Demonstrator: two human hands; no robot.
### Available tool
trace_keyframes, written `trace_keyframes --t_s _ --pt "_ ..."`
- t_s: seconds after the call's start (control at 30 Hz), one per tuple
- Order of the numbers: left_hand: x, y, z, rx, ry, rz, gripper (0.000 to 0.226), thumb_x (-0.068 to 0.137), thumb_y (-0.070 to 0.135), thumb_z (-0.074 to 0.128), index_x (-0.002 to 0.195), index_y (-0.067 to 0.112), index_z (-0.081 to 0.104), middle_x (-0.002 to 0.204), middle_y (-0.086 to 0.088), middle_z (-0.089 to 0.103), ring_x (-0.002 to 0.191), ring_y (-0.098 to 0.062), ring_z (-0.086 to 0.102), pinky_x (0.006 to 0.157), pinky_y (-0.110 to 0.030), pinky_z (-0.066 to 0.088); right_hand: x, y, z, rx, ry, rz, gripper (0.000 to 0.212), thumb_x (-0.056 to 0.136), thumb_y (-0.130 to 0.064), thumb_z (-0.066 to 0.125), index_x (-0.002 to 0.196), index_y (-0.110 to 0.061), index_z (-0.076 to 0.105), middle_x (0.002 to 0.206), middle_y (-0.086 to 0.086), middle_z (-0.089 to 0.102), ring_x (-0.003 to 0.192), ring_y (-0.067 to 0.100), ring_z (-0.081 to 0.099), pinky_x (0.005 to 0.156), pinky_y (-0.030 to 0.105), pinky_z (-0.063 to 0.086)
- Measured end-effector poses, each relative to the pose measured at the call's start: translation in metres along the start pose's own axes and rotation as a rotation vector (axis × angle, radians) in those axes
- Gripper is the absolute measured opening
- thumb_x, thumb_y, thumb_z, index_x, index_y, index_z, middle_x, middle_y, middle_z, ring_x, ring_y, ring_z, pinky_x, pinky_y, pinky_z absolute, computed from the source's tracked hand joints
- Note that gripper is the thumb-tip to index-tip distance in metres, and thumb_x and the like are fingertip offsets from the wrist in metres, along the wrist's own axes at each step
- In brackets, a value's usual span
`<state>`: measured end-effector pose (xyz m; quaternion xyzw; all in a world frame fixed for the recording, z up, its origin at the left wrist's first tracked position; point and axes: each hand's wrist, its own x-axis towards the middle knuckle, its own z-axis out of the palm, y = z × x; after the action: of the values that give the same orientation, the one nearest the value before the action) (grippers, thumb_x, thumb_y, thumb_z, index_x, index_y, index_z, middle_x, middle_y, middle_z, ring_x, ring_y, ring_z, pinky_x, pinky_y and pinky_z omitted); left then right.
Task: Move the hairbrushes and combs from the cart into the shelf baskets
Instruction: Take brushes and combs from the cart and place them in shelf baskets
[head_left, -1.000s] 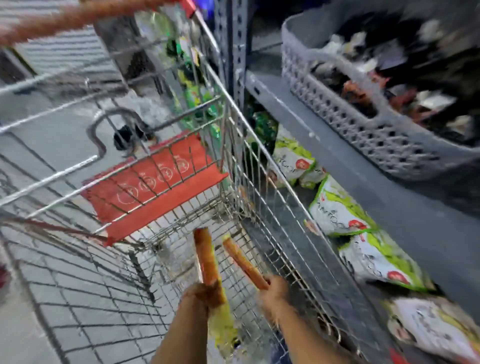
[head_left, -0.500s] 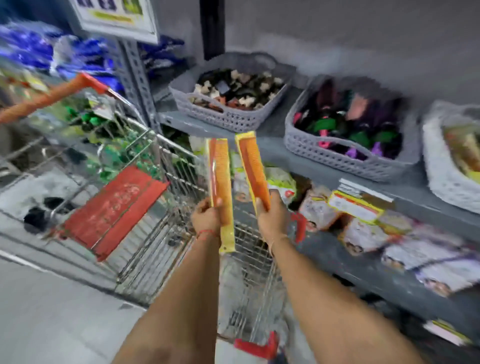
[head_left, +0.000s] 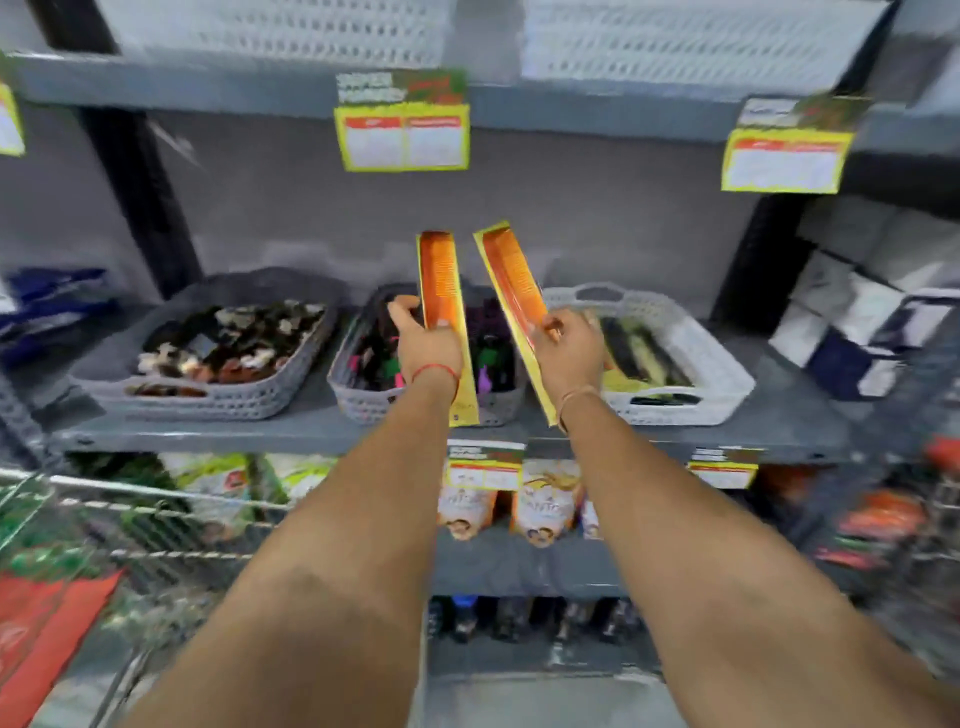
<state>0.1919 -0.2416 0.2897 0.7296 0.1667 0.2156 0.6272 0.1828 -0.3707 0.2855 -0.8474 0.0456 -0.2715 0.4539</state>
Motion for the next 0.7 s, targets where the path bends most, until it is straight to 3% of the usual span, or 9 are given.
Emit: trace_keyframes --t_s 0.1,0.13,0.2,0.23,0.3,0.4,0.57,0.63,0.7 --pt "0.006 0.012 0.048 0.003 -0.173 -0.012 0.028 0.085 -0.003 0.042 0.096 0.023 0.043 0.094 -0.014 0.063 0.09 -0.03 0.057 0.051 -0.008 0.042 0.034 0.026 -0.041 -0.079 0.023 0.016 0.016 0.081 -0.007 0.061 0.093 0.0 0.067 0.109 0.024 0.06 0.096 0.035 0.059 0.088 0.03 0.039" --pt "0.007 0.015 0.067 -0.012 -0.219 -0.023 0.034 0.084 -0.005 0.041 0.102 0.023 0.05 0.098 -0.015 0.065 0.099 -0.032 0.06 0.061 -0.006 0.047 0.046 0.036 -0.054 -0.106 0.038 0.028 0.016 0.081 -0.007 0.059 0.094 -0.001 0.067 0.112 0.022 0.06 0.097 0.035 0.06 0.09 0.031 0.041" --pt "0.007 0.019 0.102 -0.05 -0.296 -0.054 0.045 0.083 -0.009 0.041 0.12 0.012 0.053 0.118 -0.024 0.061 0.113 -0.038 0.058 0.095 -0.032 0.052 0.068 0.054 -0.075 -0.147 0.088 0.059 0.017 0.082 -0.005 0.057 0.094 -0.003 0.068 0.116 0.019 0.057 0.098 0.034 0.06 0.091 0.028 0.04" --pt "0.006 0.021 0.117 -0.059 -0.339 -0.078 0.047 0.083 -0.012 0.041 0.125 0.007 0.051 0.121 -0.025 0.059 0.111 -0.039 0.058 0.094 -0.041 0.051 0.077 0.062 -0.083 -0.17 0.103 0.076 0.018 0.082 -0.004 0.056 0.095 -0.004 0.068 0.118 0.017 0.056 0.098 0.033 0.06 0.09 0.025 0.038" --pt "0.0 0.025 0.146 -0.127 -0.436 -0.125 0.043 0.085 -0.019 0.038 0.118 0.007 0.051 0.097 -0.019 0.058 0.084 -0.033 0.059 0.068 -0.024 0.056 0.097 0.079 -0.095 -0.222 0.088 0.128 0.02 0.082 -0.006 0.056 0.098 -0.006 0.068 0.122 0.015 0.056 0.099 0.033 0.06 0.091 0.026 0.039" --pt "-0.003 0.03 0.182 -0.121 -0.554 -0.193 0.036 0.09 -0.02 0.03 0.091 0.01 0.049 0.072 -0.008 0.044 0.048 -0.011 0.052 0.035 -0.008 0.039 0.124 0.109 -0.104 -0.242 0.031 0.212 0.023 0.081 -0.007 0.059 0.102 -0.007 0.068 0.123 0.017 0.059 0.104 0.035 0.06 0.095 0.032 0.045" --pt "0.009 0.007 0.226 0.17 -0.718 -0.199 0.032 0.09 -0.011 0.043 0.078 0.016 0.051 0.083 -0.004 0.053 0.067 -0.01 0.061 0.065 -0.02 0.05 0.155 0.153 -0.101 -0.136 -0.07 0.312 0.028 0.08 0.001 0.057 0.104 -0.004 0.067 0.123 0.017 0.061 0.108 0.031 0.06 0.094 0.027 0.044" --pt "0.01 -0.003 0.239 0.445 -0.692 -0.081 0.028 0.091 -0.002 0.046 0.115 0.006 0.057 0.113 -0.014 0.062 0.098 -0.018 0.067 0.082 -0.026 0.052 0.161 0.166 -0.096 -0.092 -0.123 0.324 0.03 0.08 -0.001 0.058 0.107 -0.009 0.067 0.122 0.013 0.063 0.107 0.029 0.061 0.093 0.027 0.046" --pt "0.008 -0.013 0.247 0.86 -0.738 0.054 0.049 0.089 0.011 0.048 0.137 0.003 0.042 0.14 -0.021 0.047 0.123 -0.032 0.051 0.099 -0.032 0.044 0.16 0.179 -0.09 -0.11 -0.18 0.325 0.03 0.081 -0.004 0.059 0.11 -0.011 0.066 0.122 0.011 0.063 0.105 0.029 0.061 0.091 0.024 0.045"
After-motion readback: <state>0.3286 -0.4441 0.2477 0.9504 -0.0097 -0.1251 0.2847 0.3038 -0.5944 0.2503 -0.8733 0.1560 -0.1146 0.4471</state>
